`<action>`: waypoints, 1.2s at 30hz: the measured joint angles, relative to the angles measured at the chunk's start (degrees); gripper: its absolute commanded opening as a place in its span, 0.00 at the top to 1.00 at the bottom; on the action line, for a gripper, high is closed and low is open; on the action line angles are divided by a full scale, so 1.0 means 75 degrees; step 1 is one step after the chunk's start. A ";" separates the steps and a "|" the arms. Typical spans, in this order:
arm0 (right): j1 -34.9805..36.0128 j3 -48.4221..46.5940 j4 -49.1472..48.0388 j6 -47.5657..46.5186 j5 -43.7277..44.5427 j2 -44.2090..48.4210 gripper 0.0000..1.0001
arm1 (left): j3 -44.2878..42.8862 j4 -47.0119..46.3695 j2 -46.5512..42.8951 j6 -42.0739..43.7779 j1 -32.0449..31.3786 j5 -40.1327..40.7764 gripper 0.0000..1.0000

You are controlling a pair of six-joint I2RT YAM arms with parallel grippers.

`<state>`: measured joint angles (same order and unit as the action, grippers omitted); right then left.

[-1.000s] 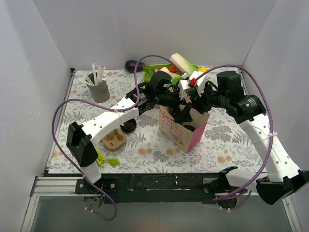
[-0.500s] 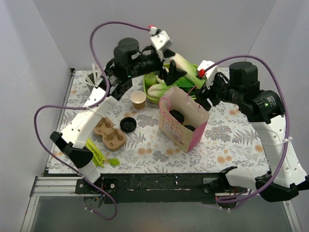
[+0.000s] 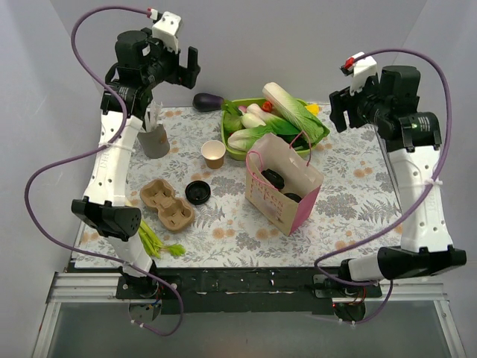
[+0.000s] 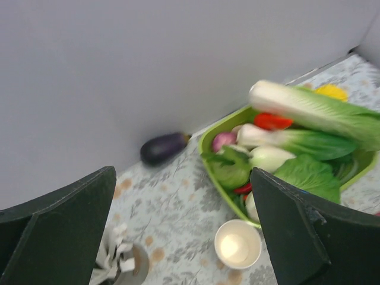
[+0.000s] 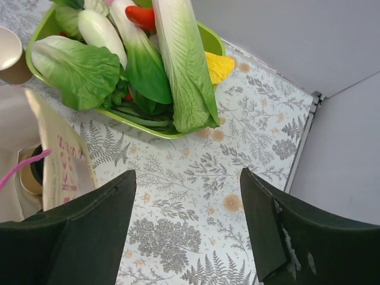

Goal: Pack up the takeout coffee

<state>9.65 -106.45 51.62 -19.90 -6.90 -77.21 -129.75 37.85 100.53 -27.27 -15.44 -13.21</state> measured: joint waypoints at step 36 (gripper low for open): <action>0.3351 0.2841 -0.0577 -0.2398 -0.1093 -0.0933 0.98 | 0.1947 0.0615 -0.0554 -0.0111 0.0478 0.0481 0.02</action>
<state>34.79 -85.14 47.29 -37.89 -15.09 -84.20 -115.15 42.46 96.38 -28.10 -11.86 -9.61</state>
